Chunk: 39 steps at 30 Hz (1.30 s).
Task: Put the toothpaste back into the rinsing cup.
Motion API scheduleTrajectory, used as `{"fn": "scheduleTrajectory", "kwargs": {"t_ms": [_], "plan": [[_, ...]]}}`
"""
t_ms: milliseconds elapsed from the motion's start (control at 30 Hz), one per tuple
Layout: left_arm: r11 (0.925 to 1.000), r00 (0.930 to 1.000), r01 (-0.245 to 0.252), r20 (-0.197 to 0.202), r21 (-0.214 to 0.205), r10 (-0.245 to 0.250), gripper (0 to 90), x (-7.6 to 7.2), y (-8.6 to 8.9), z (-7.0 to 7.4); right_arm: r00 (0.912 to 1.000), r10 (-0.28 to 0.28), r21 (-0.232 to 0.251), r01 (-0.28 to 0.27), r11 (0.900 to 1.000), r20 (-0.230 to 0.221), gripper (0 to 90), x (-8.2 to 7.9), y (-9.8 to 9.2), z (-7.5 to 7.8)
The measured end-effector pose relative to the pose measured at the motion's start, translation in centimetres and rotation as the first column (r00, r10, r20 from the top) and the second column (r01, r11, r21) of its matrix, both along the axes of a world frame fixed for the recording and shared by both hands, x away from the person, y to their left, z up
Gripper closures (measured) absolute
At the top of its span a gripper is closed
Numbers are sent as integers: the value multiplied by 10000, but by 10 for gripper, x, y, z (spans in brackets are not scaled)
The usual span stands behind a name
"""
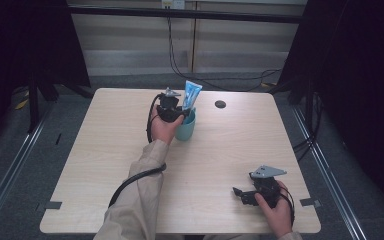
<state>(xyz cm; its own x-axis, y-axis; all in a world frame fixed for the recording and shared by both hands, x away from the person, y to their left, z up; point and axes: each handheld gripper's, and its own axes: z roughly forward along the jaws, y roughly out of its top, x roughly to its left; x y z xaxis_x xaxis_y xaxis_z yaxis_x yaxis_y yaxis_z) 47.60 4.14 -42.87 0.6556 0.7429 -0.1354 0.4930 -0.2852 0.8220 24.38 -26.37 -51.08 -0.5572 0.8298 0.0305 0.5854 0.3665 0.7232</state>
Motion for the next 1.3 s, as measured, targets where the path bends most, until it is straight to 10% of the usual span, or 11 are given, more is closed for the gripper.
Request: {"fn": "scheduleTrajectory", "kwargs": {"t_ms": [1300], "plan": [[9998, 9996, -125, -269, 121, 128, 477, -8, 19, 22, 10000, -10, -3, 10, 10000, -10, 140, 0, 0, 0]]}}
